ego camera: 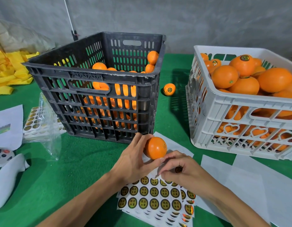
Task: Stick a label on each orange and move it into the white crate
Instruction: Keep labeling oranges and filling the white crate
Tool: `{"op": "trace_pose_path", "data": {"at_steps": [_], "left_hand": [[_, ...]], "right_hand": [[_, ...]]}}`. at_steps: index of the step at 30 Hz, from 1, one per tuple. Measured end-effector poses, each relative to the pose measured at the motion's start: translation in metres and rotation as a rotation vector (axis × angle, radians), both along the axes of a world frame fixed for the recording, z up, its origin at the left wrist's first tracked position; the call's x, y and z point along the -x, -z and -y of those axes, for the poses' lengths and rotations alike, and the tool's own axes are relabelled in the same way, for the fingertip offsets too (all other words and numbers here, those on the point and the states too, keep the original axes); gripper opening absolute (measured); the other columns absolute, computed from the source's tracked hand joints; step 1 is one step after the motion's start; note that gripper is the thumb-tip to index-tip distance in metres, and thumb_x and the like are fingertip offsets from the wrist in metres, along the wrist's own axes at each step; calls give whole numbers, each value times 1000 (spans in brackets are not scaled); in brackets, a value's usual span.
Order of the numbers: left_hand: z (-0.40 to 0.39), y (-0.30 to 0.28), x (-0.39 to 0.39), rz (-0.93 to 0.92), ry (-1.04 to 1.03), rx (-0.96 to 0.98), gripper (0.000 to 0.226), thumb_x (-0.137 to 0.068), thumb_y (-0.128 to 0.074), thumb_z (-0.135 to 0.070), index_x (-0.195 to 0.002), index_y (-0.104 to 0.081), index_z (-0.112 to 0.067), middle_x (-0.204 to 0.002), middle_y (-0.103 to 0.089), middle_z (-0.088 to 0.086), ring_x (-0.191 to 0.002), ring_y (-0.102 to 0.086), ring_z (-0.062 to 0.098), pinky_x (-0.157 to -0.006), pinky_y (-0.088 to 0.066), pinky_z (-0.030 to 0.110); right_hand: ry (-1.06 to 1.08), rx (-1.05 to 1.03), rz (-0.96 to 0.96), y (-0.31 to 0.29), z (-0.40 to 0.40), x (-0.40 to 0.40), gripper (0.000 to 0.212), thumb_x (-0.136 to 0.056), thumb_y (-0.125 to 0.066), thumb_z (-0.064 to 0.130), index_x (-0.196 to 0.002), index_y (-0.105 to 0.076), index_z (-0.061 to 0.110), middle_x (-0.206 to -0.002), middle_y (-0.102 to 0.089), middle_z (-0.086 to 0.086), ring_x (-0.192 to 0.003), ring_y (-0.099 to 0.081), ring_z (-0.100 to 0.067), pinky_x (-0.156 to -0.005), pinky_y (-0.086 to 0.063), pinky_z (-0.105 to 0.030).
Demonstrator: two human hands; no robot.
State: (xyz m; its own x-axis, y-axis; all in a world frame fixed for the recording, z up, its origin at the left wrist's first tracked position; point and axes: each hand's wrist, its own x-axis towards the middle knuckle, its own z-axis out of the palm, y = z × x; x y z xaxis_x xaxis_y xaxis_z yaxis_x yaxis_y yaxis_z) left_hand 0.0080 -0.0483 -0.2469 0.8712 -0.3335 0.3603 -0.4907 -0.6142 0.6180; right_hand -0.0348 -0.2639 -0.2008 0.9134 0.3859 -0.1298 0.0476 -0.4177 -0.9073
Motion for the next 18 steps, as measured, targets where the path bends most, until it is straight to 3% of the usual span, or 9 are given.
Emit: {"op": "trace_pose_path", "data": {"at_steps": [3,7,11,18], "left_hand": [[0,0,0,-6,4,3,73,-83,-65,-77,-140,-38,-41,-126,-40,-20,-101,-58,4,-79,-51,17],[0,0,1,-13,14,10,73,-84,-66,-76,-141,-38,-41,-128,-40,-18,-105,-58,6,-83,-55,25],[1,-2,1,-6,40,10,73,-82,-71,-72,-140,-40,-40,-127,-40,-17,-104,-58,6,-82,-56,23],[3,-4,2,-22,36,52,72,-80,-77,-64,-138,-43,-38,-127,-43,-18,-106,-58,5,-81,-55,23]], "right_hand": [[35,6,-10,-1,-3,0,17,-84,-80,14,-79,-83,30,-108,-63,19,-111,-60,-1,-96,-47,-24],[125,-3,-64,-4,-7,0,12,-82,-78,17,-72,-79,24,-101,-65,12,-96,-64,-6,-87,-53,-26],[241,37,-71,-1,-11,0,14,-82,-76,24,-69,-74,20,-90,-63,14,-81,-62,-2,-76,-47,-24],[347,-10,-136,2,-12,0,16,-74,-72,34,-68,-72,19,-85,-67,8,-76,-65,-8,-77,-50,-32]]}}
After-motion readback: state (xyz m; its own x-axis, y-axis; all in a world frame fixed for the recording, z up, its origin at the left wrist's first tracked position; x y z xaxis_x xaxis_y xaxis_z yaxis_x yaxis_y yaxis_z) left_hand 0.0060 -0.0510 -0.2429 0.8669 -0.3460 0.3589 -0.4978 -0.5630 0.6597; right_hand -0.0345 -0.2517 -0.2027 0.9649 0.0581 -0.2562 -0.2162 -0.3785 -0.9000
